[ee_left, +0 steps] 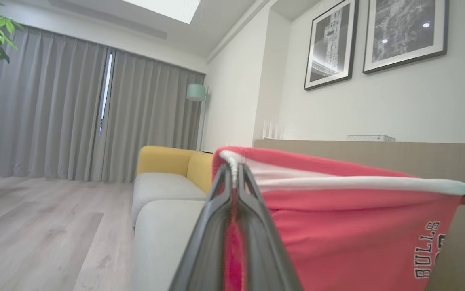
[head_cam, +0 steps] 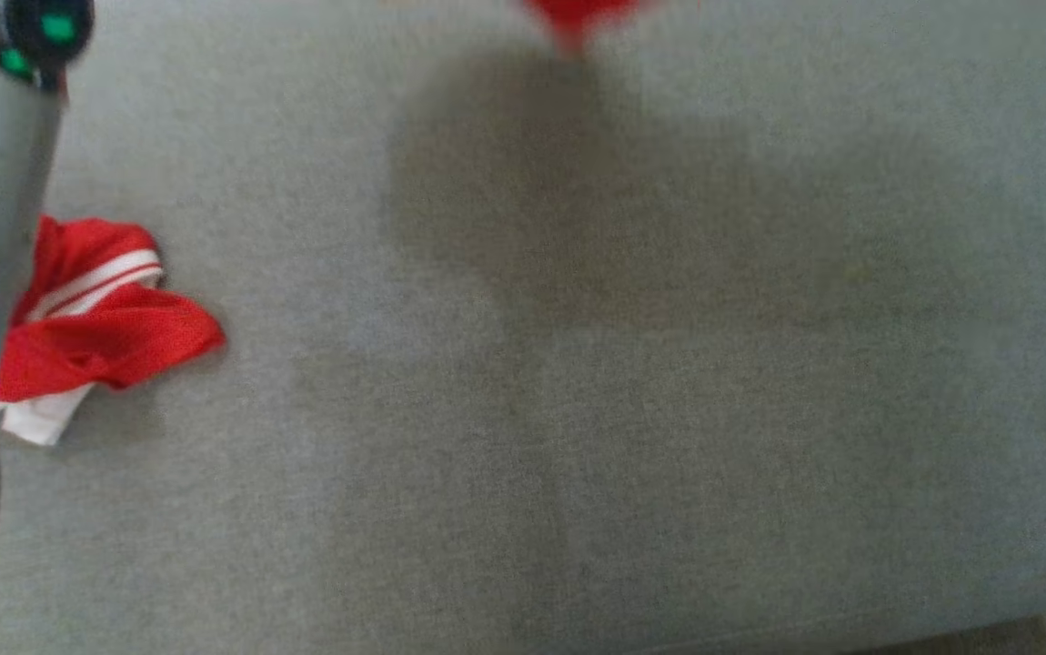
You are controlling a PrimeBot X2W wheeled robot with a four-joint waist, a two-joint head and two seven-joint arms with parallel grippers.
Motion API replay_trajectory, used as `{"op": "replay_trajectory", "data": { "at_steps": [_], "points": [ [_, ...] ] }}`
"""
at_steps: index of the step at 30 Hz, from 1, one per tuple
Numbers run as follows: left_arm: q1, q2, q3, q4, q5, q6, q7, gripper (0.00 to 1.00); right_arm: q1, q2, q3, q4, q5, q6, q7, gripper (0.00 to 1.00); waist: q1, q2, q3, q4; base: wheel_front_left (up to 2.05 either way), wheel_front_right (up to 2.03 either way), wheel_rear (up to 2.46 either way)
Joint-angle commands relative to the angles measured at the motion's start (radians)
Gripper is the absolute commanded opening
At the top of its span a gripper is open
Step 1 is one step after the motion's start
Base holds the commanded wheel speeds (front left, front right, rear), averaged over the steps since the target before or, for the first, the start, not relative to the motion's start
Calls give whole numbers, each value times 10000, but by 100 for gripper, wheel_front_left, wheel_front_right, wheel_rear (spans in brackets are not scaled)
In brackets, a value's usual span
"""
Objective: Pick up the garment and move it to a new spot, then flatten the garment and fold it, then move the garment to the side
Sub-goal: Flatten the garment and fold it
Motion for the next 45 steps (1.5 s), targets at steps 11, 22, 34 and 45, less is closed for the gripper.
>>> {"op": "replay_trajectory", "data": {
  "at_steps": [11, 22, 34, 45],
  "points": [
    [-301, -652, -216, 1736, -282, -540, -782, 0, 269, 809, 273, 3030, -924, -9, -1246, 0, -6, 1, 1052, -100, 0, 0, 0],
    [2543, -588, -1873, 869, -796, -548, -821, 0, 2065, 469, 2291, 4372, 216, -9, -1297, 0, -6, 1, 328, 372, 0, 0, 0],
    [5363, -118, -2877, -357, -1573, -549, -823, 0, 3960, -1742, 5724, 2356, 3585, -9, 290, 0, -6, 1, -1066, 514, 0, 0, 0],
    [6983, -6, -2916, -945, -1160, -539, -823, 0, 5020, -3272, 6949, 458, 5355, -9, 1008, 0, -6, 1, -2324, 182, 0, 0, 0]
  ]
}}
